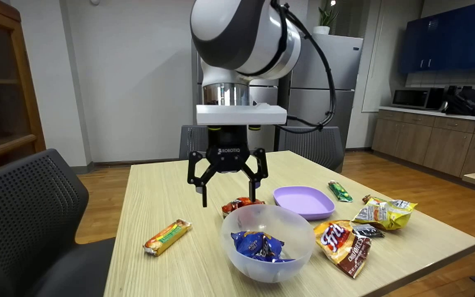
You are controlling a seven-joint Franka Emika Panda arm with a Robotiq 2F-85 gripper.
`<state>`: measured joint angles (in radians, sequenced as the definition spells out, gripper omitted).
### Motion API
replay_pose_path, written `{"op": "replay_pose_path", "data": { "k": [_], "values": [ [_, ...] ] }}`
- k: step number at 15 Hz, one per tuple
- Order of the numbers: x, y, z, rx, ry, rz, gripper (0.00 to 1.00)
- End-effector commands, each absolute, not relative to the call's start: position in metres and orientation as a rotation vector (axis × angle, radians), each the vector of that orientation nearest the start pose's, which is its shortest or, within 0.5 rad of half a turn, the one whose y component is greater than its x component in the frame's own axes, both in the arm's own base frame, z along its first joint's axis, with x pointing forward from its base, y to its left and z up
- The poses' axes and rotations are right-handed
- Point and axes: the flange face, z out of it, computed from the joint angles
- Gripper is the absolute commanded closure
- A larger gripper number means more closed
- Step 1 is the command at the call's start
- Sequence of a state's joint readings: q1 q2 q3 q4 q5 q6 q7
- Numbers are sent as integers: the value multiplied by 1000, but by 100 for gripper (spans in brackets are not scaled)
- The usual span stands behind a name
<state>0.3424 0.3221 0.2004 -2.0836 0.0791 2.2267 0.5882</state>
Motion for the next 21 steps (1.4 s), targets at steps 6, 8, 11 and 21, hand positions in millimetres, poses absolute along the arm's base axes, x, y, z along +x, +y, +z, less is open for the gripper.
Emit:
{"op": "replay_pose_path", "data": {
  "k": [6, 8, 11, 21],
  "values": [
    [543, 343, 257, -3049, 398, 282, 0],
    [554, 356, 252, -3042, 449, 264, 0],
    [566, 374, 242, -3018, 538, 257, 0],
    [594, 407, 196, -2977, 807, 249, 0]
  ]
}}
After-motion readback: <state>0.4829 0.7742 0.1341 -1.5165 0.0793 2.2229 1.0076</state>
